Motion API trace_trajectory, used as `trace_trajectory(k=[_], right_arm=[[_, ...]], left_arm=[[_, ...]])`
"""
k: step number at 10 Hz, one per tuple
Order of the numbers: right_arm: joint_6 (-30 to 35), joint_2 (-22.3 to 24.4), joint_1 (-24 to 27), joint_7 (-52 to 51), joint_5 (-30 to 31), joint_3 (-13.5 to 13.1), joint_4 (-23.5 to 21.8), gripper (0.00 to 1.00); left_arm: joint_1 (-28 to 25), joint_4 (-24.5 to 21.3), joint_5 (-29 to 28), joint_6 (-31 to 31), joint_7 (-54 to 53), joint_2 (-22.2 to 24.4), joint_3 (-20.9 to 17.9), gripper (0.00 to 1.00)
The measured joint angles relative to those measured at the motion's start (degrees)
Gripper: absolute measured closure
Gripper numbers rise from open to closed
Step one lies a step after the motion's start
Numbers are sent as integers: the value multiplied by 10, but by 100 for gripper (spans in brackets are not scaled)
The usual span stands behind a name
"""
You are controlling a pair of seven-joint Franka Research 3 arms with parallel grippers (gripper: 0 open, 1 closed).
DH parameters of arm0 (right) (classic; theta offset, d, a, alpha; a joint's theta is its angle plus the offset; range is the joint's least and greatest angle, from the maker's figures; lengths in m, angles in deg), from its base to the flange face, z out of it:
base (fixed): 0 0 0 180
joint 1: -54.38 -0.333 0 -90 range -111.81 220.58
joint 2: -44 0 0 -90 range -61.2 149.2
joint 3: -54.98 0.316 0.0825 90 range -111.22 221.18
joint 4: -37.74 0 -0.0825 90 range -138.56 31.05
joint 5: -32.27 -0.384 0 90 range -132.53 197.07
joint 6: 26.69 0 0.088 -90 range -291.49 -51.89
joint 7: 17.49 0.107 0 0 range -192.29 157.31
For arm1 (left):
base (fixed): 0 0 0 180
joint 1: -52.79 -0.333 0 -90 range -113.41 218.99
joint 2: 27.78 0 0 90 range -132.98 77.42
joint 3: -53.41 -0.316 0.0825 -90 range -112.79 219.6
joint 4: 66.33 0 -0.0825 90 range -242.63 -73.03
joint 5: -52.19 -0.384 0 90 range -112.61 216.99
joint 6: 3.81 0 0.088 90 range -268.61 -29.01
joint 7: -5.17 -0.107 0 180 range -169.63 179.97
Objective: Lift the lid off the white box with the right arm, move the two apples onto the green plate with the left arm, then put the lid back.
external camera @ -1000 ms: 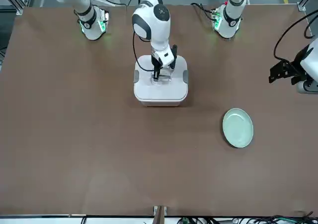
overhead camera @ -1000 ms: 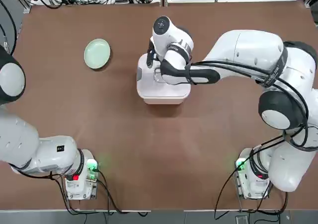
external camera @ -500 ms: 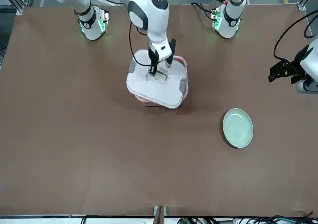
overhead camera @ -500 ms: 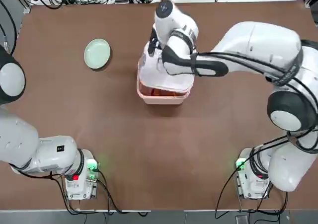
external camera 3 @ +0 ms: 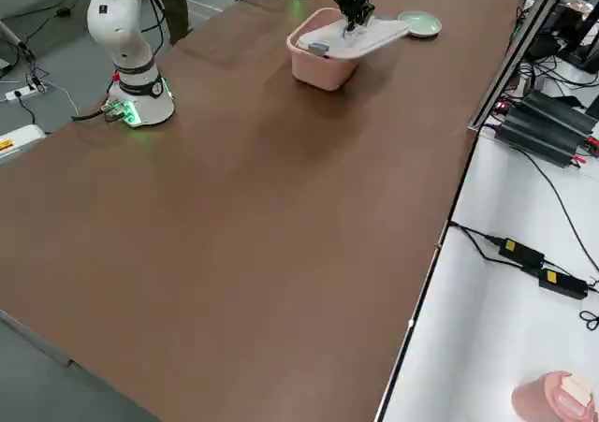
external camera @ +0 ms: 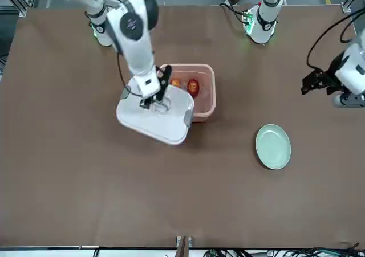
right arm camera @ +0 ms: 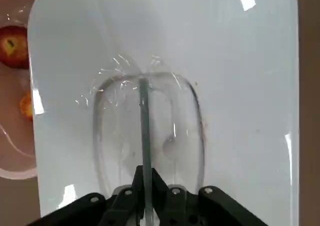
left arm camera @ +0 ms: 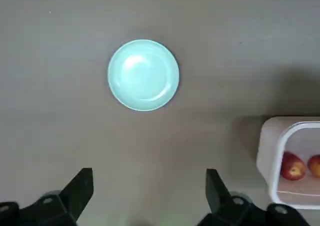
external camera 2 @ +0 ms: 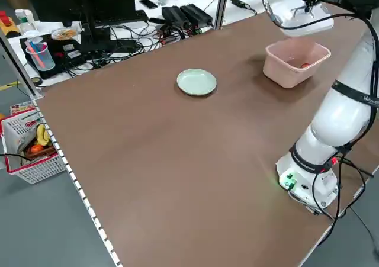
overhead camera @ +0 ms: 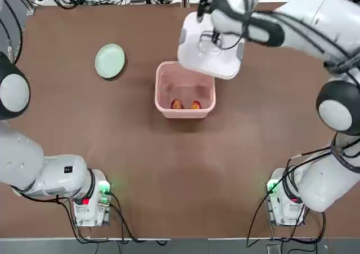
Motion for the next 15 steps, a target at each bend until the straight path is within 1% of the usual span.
trace_trajectory(k=[2, 4, 6, 7, 9, 10, 11, 13, 14, 15], right_arm=[[1, 0, 80, -74, -43, -1, -2, 94], [5, -1, 139, -125, -85, -1, -5, 94], [32, -3, 175, -150, -124, 0, -11, 94], [51, -3, 185, -156, -132, 0, -14, 94], [97, -5, 199, -159, -137, 0, -21, 94], [115, -8, 204, -162, -137, 0, -23, 94], [130, -9, 211, -167, -138, 0, -24, 94], [145, -10, 226, -192, -138, 0, -25, 94], [147, -11, 231, -201, -138, 0, -26, 94], [149, -11, 232, -211, -138, 0, -26, 94]], left_arm=[[65, 0, 0, -13, 91, -5, 6, 1], [135, -1, 0, -71, 172, -27, 9, 1], [208, -3, 0, -133, 247, -61, 11, 1], [249, -3, 0, -157, 291, -78, 12, 1], [331, -6, -1, -186, 372, -105, 12, 1], [366, -19, -1, -202, 405, -110, 12, 1], [396, -43, -8, -228, 437, -112, 12, 1], [435, -99, -47, -288, 492, -118, 12, 1], [442, -119, -64, -319, 506, -131, 12, 1], [443, -128, -80, -360, 508, -155, 11, 2]])
